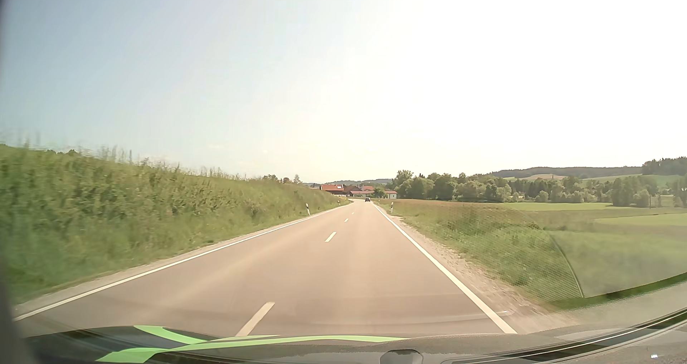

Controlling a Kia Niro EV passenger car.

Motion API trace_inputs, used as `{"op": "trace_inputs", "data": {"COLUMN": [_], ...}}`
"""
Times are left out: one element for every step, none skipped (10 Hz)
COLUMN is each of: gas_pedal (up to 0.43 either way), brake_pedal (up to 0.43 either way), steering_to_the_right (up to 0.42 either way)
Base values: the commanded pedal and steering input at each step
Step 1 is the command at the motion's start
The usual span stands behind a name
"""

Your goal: Follow the waypoints while adhering to traffic rules and regulations

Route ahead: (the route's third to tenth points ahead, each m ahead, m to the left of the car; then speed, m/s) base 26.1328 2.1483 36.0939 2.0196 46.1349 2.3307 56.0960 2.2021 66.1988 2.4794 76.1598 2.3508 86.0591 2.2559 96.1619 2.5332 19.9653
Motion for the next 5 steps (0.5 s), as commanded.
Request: {"op": "trace_inputs", "data": {"gas_pedal": [0.11, 0.11, 0.11, 0.11, 0.11], "brake_pedal": [0.0, 0.0, 0.0, 0.0, 0.0], "steering_to_the_right": [0.0, 0.0, 0.0, 0.0, -0.001]}}
